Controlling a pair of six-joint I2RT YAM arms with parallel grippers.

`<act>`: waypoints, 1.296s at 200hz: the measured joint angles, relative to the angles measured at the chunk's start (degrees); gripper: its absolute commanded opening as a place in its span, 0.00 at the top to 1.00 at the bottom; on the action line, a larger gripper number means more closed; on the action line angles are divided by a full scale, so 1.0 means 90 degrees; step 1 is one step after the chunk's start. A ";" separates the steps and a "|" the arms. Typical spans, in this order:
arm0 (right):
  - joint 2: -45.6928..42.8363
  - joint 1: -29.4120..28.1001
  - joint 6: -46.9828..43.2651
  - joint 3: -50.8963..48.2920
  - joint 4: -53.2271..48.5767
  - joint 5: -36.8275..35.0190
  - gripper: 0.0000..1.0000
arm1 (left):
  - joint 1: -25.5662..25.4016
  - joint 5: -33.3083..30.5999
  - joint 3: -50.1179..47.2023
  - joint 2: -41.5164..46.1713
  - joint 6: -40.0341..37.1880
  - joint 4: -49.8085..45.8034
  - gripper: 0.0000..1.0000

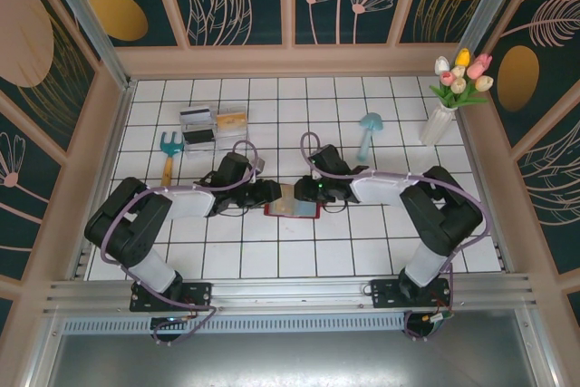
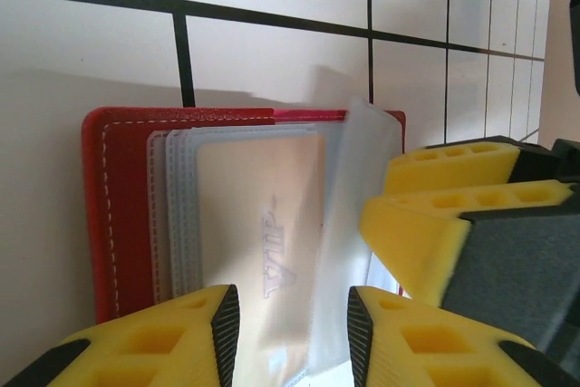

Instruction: Take the credit cards out of the card holder

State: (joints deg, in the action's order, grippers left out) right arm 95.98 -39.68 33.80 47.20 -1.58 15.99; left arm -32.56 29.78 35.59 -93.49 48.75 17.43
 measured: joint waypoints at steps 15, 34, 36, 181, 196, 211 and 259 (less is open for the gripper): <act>-0.0185 0.0121 0.0092 -0.0109 0.0172 0.0272 0.57 | -0.0002 0.0007 0.0000 -0.0012 0.0000 0.0024 0.61; -0.0461 0.0289 0.0243 -0.0255 0.0486 0.0624 0.55 | -0.0005 0.0129 0.0000 -0.0073 0.0002 0.0153 0.60; -0.0495 0.0301 0.0262 -0.0267 0.0517 0.0663 0.55 | -0.0005 0.0141 0.0000 -0.0080 0.0005 0.0165 0.60; -0.1591 0.0656 0.0794 -0.0542 0.0833 0.0413 0.65 | -0.0792 0.0328 0.0770 -0.1022 0.0316 0.0848 0.87; -0.1591 0.0656 0.0787 -0.0544 0.0748 0.0345 0.66 | -0.0823 0.0267 0.0804 -0.1197 0.0376 0.0828 0.92; -0.1574 0.0656 0.0784 -0.0544 0.0656 0.0325 0.67 | -0.0838 0.0153 0.0801 -0.1180 0.0486 0.0804 0.92; -0.1163 0.0656 0.0794 -0.0542 0.0418 0.0328 0.66 | -0.0838 -0.0704 0.0780 -0.0041 0.0595 0.0270 0.77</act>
State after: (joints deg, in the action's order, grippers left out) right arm 85.52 -33.78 40.95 42.33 2.17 18.94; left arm -40.10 23.44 42.61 -93.86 54.11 19.86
